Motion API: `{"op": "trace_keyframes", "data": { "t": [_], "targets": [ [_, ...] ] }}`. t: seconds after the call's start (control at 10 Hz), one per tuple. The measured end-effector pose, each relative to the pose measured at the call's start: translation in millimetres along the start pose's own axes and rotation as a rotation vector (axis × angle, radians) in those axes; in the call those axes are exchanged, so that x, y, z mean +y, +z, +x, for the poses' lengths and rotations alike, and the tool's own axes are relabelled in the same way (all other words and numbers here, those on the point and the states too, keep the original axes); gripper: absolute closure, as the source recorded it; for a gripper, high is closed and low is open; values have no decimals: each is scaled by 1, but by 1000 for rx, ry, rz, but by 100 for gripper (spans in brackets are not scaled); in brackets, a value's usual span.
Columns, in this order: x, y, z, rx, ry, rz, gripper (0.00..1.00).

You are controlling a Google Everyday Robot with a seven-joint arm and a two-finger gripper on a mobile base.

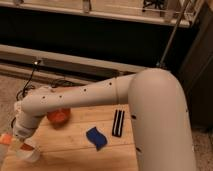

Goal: Place the pepper in the ceramic cup

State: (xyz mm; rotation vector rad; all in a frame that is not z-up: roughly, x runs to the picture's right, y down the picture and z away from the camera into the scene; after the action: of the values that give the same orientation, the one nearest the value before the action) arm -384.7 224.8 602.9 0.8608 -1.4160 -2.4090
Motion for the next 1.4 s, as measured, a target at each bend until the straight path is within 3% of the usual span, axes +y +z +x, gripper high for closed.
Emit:
{"op": "trace_keyframes", "data": {
  "t": [0.5, 1.0, 1.4],
  "targets": [
    [-1, 3, 10, 84, -86, 30, 100],
    [11, 12, 3, 80, -102, 16, 100],
    [7, 22, 4, 104, -140, 60, 100]
  ]
}}
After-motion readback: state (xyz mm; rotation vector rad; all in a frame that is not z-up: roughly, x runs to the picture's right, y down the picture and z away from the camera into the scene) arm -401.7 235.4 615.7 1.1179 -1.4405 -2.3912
